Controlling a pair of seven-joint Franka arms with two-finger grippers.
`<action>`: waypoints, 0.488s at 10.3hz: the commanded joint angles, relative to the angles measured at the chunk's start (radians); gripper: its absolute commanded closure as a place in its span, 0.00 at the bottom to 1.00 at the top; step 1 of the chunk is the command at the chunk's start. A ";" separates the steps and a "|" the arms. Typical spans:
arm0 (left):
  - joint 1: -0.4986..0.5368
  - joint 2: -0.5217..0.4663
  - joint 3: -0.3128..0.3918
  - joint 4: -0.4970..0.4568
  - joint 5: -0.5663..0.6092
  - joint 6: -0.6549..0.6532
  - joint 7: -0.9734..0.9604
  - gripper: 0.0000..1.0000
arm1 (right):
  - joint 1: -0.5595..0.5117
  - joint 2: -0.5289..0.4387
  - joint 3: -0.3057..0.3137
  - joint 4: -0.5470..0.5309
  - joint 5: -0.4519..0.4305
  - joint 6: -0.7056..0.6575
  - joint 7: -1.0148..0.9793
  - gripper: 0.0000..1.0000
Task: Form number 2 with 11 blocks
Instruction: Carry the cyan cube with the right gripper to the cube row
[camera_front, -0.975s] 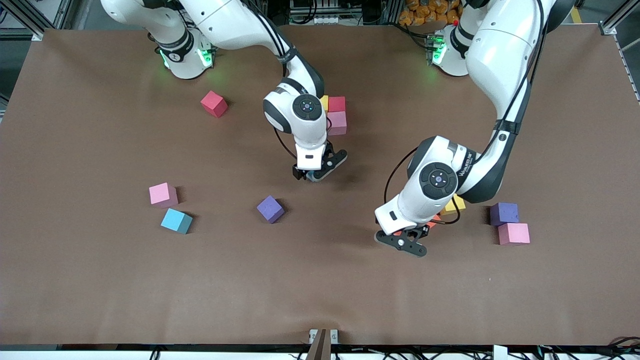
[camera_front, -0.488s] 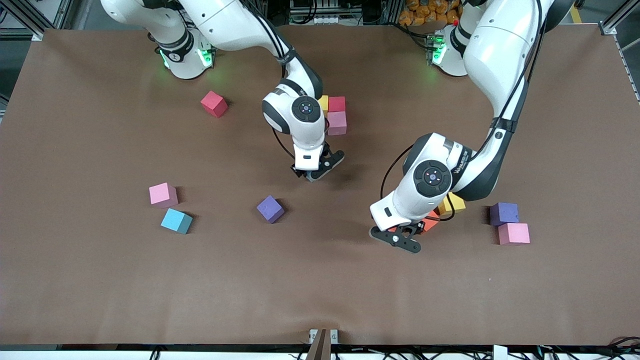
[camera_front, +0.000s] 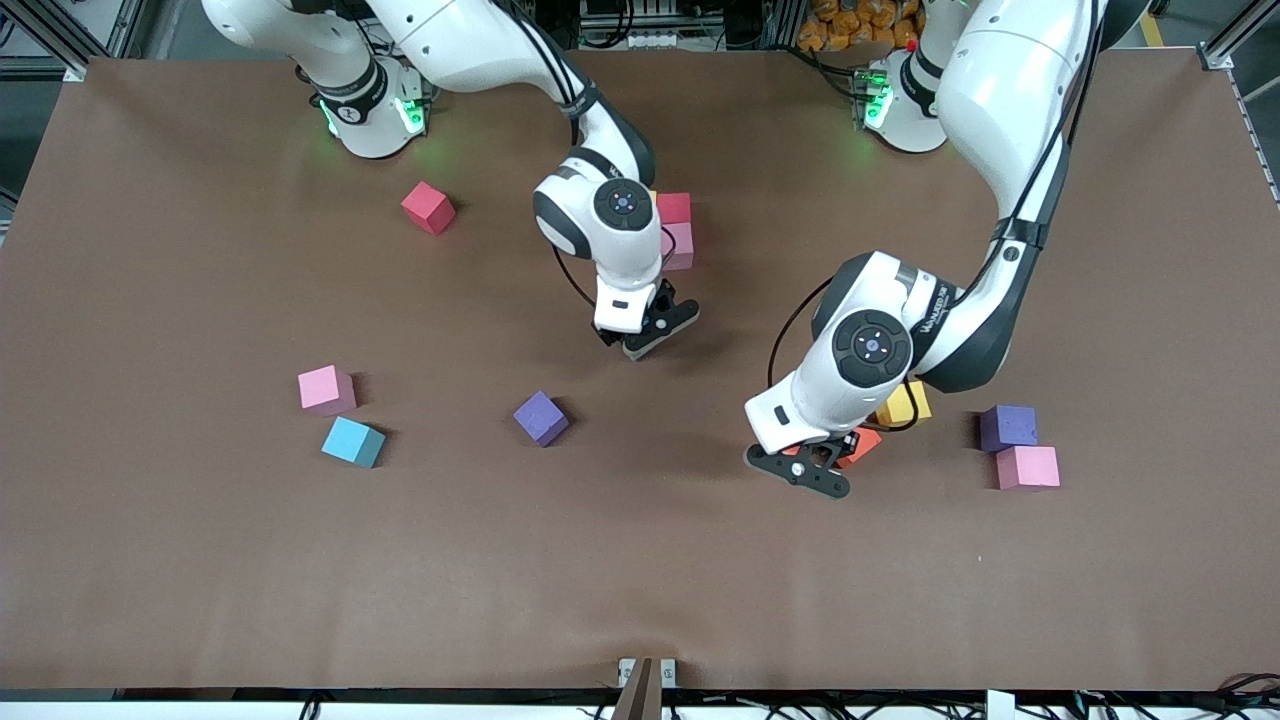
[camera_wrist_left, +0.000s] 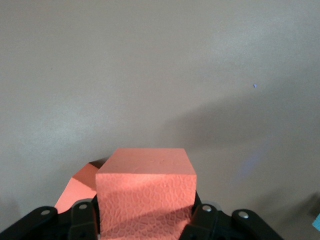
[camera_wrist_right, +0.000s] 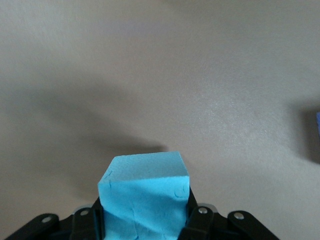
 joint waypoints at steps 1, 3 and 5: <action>0.009 -0.033 -0.006 -0.015 -0.025 -0.038 0.010 0.93 | 0.036 -0.015 0.001 0.057 0.001 -0.078 0.230 1.00; 0.009 -0.038 -0.006 -0.015 -0.025 -0.046 0.032 0.93 | 0.049 -0.006 0.016 0.056 0.027 -0.072 0.384 1.00; 0.010 -0.039 -0.006 -0.015 -0.022 -0.049 0.049 0.93 | 0.066 -0.004 0.019 0.053 0.104 -0.072 0.432 1.00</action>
